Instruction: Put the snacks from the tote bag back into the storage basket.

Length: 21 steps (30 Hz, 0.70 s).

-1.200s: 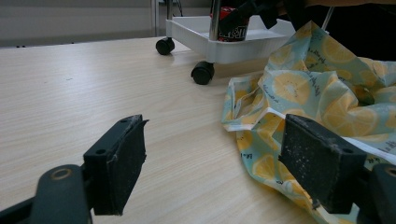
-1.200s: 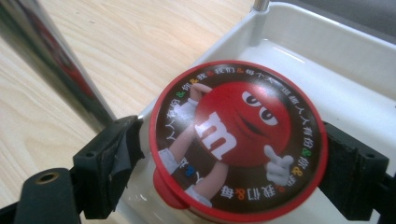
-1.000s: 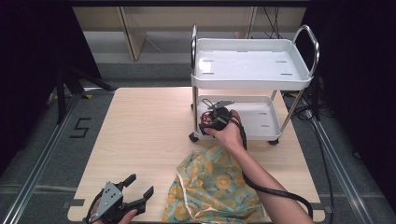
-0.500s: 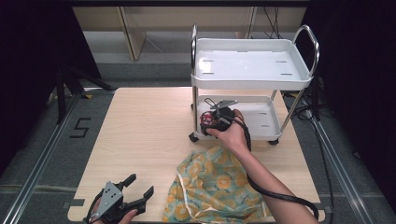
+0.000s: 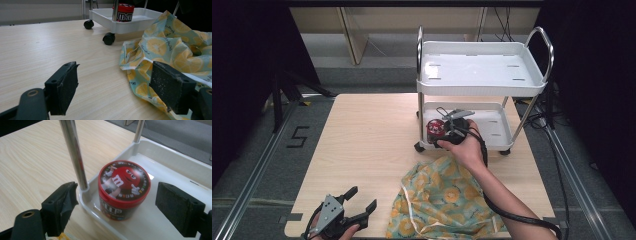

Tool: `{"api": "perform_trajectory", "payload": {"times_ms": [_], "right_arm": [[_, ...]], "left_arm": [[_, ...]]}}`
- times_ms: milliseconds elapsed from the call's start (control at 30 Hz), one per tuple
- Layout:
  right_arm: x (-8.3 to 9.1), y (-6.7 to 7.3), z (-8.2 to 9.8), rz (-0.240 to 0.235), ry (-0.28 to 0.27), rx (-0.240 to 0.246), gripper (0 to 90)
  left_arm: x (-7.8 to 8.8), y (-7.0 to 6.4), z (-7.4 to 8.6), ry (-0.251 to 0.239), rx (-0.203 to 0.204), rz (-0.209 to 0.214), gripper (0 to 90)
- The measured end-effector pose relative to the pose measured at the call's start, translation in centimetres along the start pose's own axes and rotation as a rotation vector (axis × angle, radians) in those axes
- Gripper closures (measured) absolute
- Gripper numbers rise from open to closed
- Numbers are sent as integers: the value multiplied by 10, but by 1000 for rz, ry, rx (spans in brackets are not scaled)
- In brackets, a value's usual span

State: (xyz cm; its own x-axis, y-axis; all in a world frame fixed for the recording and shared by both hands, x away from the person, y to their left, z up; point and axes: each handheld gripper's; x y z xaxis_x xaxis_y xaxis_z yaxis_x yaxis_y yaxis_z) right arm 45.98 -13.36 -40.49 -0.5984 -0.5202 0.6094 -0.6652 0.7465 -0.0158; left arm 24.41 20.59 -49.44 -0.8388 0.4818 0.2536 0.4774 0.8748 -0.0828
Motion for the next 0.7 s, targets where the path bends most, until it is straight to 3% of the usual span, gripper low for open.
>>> {"api": "perform_trajectory", "payload": {"times_ms": [33, 100, 167, 200, 267, 300, 500, 533, 700], "right_arm": [[3, 0, 0, -12, -1, 9, 181], [6, 3, 2, -26, 5, -24, 182], [9, 3, 3, -20, 0, 10, 183], [11, 5, 3, -28, 5, -16, 186], [14, 6, 5, -36, -1, -2, 189], [17, 8, 6, -39, 0, -23, 192], [24, 9, 14, -64, -4, -12, 205], [24, 8, 16, -54, -11, 24, 206], [32, 11, 22, -71, 3, -10, 208]], "left_arm": [[0, 0, 0, 1, -1, 0, 215], [0, 0, 0, 0, -1, -1, 215], [0, 0, 0, 6, -2, -3, 215], [0, 0, 0, 5, -2, -3, 215], [0, 0, 0, 4, -2, -2, 215], [0, 0, 0, 1, -1, -2, 215], [1, 0, 0, 12, -4, -9, 215], [1, 0, 0, 12, -4, -9, 215], [1, 1, 0, 14, -5, -10, 215]]}}
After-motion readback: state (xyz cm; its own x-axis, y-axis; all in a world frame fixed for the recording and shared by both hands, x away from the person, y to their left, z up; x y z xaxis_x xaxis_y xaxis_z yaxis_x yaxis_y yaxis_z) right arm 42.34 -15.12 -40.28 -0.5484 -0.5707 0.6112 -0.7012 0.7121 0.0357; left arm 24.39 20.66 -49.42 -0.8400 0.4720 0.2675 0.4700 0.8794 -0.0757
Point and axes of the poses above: each handheld gripper's, and its own axes: x roughly backward along the jaws, z roughly out of its underside, y roughly to its left, and after that the axes turned 4 degrees about -z, right-handed
